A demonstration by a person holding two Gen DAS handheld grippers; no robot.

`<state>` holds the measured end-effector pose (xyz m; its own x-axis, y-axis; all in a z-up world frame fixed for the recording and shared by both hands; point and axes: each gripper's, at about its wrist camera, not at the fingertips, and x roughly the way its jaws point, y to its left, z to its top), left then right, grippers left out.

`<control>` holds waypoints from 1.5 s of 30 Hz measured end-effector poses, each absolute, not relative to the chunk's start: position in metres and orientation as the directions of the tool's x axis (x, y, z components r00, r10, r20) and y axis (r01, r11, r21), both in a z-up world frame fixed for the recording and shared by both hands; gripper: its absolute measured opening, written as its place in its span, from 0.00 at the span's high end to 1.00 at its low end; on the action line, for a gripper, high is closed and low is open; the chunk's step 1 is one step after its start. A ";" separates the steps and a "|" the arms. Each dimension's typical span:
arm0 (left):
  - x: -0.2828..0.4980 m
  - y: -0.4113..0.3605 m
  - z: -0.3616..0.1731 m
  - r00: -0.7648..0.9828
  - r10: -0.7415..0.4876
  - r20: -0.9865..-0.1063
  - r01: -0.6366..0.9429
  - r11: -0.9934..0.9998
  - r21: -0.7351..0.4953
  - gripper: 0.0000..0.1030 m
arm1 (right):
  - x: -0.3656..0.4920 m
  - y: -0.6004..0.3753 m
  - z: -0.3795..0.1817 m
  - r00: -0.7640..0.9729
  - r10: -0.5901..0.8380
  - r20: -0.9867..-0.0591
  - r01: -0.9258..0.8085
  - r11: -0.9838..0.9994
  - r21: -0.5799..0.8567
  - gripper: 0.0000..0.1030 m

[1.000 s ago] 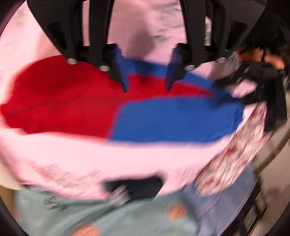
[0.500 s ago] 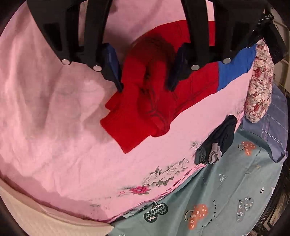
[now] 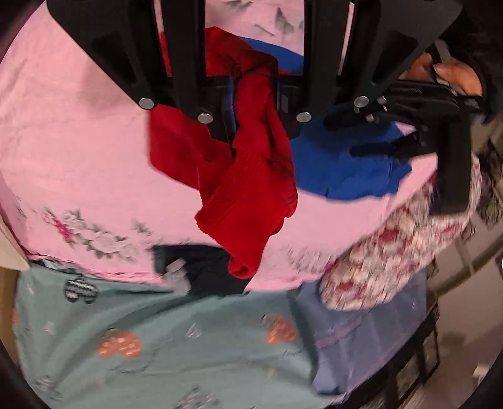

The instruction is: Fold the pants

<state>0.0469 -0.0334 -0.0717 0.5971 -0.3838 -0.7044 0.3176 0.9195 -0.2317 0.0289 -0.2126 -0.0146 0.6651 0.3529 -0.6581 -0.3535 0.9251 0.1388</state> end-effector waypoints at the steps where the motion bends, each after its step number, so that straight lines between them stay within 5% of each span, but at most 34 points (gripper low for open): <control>1: 0.045 -0.020 -0.076 0.599 -0.366 -0.712 0.287 0.929 -0.236 0.20 | 0.036 -0.196 -0.032 0.615 0.354 -0.705 -0.383 0.915 0.126 0.70; 4: 0.038 0.004 -0.080 0.599 -0.346 -0.722 0.246 0.938 -0.246 0.20 | 0.036 -0.163 -0.071 0.509 0.332 -0.794 -0.438 0.894 0.093 0.60; 8: 0.032 0.008 -0.075 0.607 -0.366 -0.705 0.276 0.929 -0.245 0.19 | 0.009 -0.178 -0.042 0.568 0.417 -0.710 -0.486 0.866 0.119 0.50; 13: 0.023 -0.017 -0.071 0.620 -0.389 -0.681 0.374 0.910 -0.180 0.19 | 0.000 -0.203 -0.013 0.651 0.381 -0.657 -0.430 0.898 0.095 0.49; 19: 0.038 -0.024 -0.102 0.558 -0.342 -0.756 0.370 0.918 -0.143 0.17 | 0.029 -0.182 -0.034 0.577 0.392 -0.717 -0.456 0.882 0.116 0.50; 20: 0.036 -0.024 -0.101 0.567 -0.335 -0.752 0.372 0.919 -0.129 0.17 | 0.035 -0.177 -0.042 0.556 0.391 -0.733 -0.463 0.878 0.116 0.51; 22: 0.036 -0.024 -0.101 0.568 -0.332 -0.753 0.373 0.920 -0.124 0.17 | 0.046 -0.176 -0.059 0.490 0.411 -0.769 -0.466 0.869 0.167 0.81; 25: 0.036 -0.022 -0.102 0.569 -0.338 -0.750 0.373 0.919 -0.132 0.17 | 0.053 -0.186 -0.062 0.458 0.473 -0.753 -0.443 0.856 0.268 0.89; 34: 0.036 -0.023 -0.101 0.571 -0.339 -0.747 0.373 0.918 -0.131 0.17 | 0.029 -0.194 0.005 0.557 0.531 -0.639 -0.499 0.829 0.253 0.90; 41: 0.037 -0.016 -0.095 0.578 -0.364 -0.731 0.343 0.920 -0.188 0.17 | 0.053 -0.181 -0.042 0.444 0.483 -0.755 -0.455 0.847 0.275 0.89; 45: 0.024 -0.012 -0.077 0.592 -0.384 -0.708 0.359 0.913 -0.195 0.17 | 0.057 -0.186 -0.056 0.414 0.513 -0.752 -0.433 0.838 0.332 0.79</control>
